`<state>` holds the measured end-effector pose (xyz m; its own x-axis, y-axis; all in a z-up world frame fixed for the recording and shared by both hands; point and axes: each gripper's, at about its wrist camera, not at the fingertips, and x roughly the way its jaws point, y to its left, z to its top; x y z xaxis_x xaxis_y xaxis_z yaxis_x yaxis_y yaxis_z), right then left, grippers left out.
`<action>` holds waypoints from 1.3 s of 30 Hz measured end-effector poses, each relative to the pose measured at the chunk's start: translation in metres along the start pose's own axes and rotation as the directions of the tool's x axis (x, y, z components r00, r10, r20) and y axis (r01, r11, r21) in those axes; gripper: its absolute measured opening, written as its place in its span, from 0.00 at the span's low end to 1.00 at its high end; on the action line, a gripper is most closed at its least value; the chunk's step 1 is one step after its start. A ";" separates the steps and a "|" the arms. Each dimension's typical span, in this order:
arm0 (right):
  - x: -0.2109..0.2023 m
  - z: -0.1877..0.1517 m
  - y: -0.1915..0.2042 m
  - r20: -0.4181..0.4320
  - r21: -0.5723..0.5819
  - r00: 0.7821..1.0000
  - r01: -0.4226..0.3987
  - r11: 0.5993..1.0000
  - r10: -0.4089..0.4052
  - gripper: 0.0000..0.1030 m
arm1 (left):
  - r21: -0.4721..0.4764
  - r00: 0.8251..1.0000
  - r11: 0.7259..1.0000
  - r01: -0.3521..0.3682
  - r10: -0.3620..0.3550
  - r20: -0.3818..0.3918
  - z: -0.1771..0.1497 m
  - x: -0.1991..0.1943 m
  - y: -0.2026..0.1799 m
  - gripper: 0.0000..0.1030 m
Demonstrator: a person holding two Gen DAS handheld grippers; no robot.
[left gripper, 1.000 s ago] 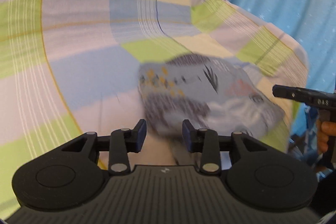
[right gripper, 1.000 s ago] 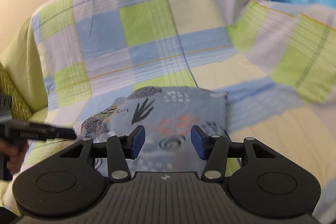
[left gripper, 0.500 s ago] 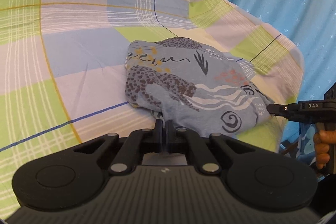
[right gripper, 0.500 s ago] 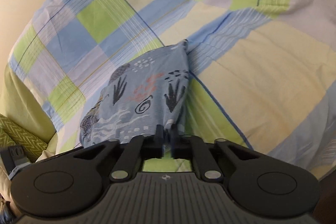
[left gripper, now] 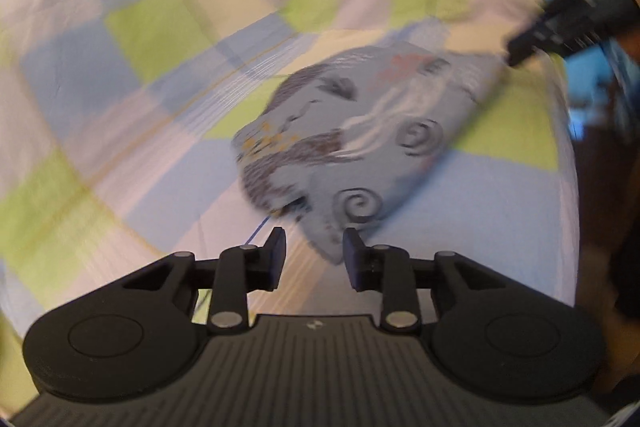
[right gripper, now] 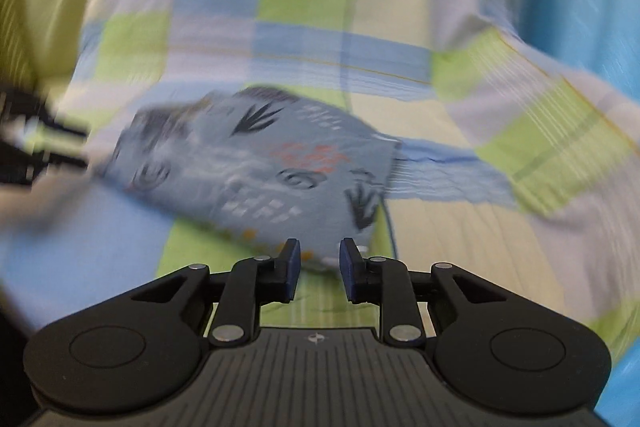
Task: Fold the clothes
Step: 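Grasp the shirt bundle ends with the left gripper while the right gripper grasps the other end, then lift the bundle with both grippers, lay it flat and open them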
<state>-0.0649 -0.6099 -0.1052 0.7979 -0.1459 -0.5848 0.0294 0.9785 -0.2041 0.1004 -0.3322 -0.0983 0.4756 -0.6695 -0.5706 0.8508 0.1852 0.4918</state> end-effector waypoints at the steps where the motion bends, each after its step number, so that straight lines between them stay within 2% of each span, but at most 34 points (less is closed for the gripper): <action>1: 0.002 -0.001 0.012 -0.005 -0.088 1.000 0.024 0.996 -0.024 0.25 | 0.088 1.000 0.996 -0.013 0.012 0.007 0.003 0.003 -0.012 0.27; 3: 0.005 -0.005 0.033 0.005 -0.254 0.997 0.077 0.964 -0.078 0.30 | 0.245 0.999 0.969 -0.040 0.036 0.020 0.005 0.012 -0.034 0.30; 4: 0.007 -0.008 0.043 0.020 -0.333 0.994 0.107 0.937 -0.106 0.36 | 0.319 0.998 0.946 -0.062 0.053 0.035 0.006 0.018 -0.045 0.28; 6: 0.014 -0.014 0.062 0.057 -0.474 0.989 0.149 0.868 -0.139 0.45 | 0.444 0.992 0.888 -0.121 0.093 0.084 0.006 0.028 -0.061 0.31; 8: 0.024 -0.020 0.081 0.089 -0.591 0.984 0.175 0.787 -0.152 0.45 | 0.516 0.987 0.842 -0.157 0.115 0.112 0.006 0.038 -0.069 0.31; 9: 0.031 -0.022 0.087 0.095 -0.628 0.984 0.175 0.759 -0.148 0.44 | 0.518 0.987 0.841 -0.158 0.118 0.110 0.006 0.041 -0.069 0.30; 11: 0.043 -0.022 0.094 0.118 -0.669 0.982 0.188 0.719 -0.147 0.38 | 0.494 0.989 0.857 -0.146 0.117 0.090 0.009 0.048 -0.063 0.23; 12: 0.049 -0.022 0.094 0.124 -0.682 0.981 0.196 0.705 -0.152 0.29 | 0.481 0.990 0.865 -0.141 0.117 0.080 0.010 0.051 -0.061 0.13; 13: 0.052 -0.020 0.091 0.113 -0.680 0.979 0.200 0.705 -0.169 0.19 | 0.467 0.990 0.873 -0.137 0.118 0.072 0.009 0.052 -0.058 0.10; 16: 0.053 -0.017 0.069 0.062 -0.627 0.973 0.212 0.749 -0.223 0.16 | 0.449 0.992 0.885 -0.125 0.108 0.063 0.002 0.049 -0.052 0.08; 18: 0.053 -0.019 0.057 0.030 -0.593 0.973 0.202 0.779 -0.229 0.14 | 0.446 0.992 0.886 -0.126 0.104 0.072 -0.003 0.047 -0.052 0.07; 21: 0.054 -0.025 0.060 0.021 -0.606 0.973 0.197 0.771 -0.232 0.13 | 0.423 0.993 0.898 -0.118 0.100 0.065 0.000 0.046 -0.052 0.06; 24: 0.049 -0.022 0.057 0.007 -0.589 0.976 0.181 0.787 -0.220 0.12 | 0.417 0.995 0.904 -0.094 0.077 0.056 0.003 0.038 -0.050 0.06; 27: 0.036 -0.019 0.059 -0.012 -0.570 0.978 0.165 0.805 -0.210 0.12 | 0.397 0.999 0.917 -0.037 0.025 0.034 0.001 0.022 -0.047 0.06; 32: 0.030 -0.025 0.066 -0.050 -0.571 0.978 0.138 0.810 -0.202 0.12 | 0.338 1.000 0.941 0.006 -0.007 0.002 -0.014 0.008 -0.042 0.05; 36: 0.027 -0.033 0.057 -0.084 -0.549 0.963 0.170 0.819 -0.256 0.11 | 0.252 1.000 0.968 0.009 -0.004 -0.019 -0.020 -0.006 -0.022 0.06; 39: 0.026 -0.036 0.041 -0.105 -0.498 0.940 0.232 0.836 -0.324 0.16 | 0.149 1.000 0.989 -0.019 0.020 -0.005 -0.013 -0.009 -0.003 0.06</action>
<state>-0.0641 -0.5791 -0.1570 0.6773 -0.4694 -0.5665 -0.0902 0.7112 -0.6971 0.0963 -0.3176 -0.1036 0.4933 -0.6621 -0.5641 0.7989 0.0884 0.5949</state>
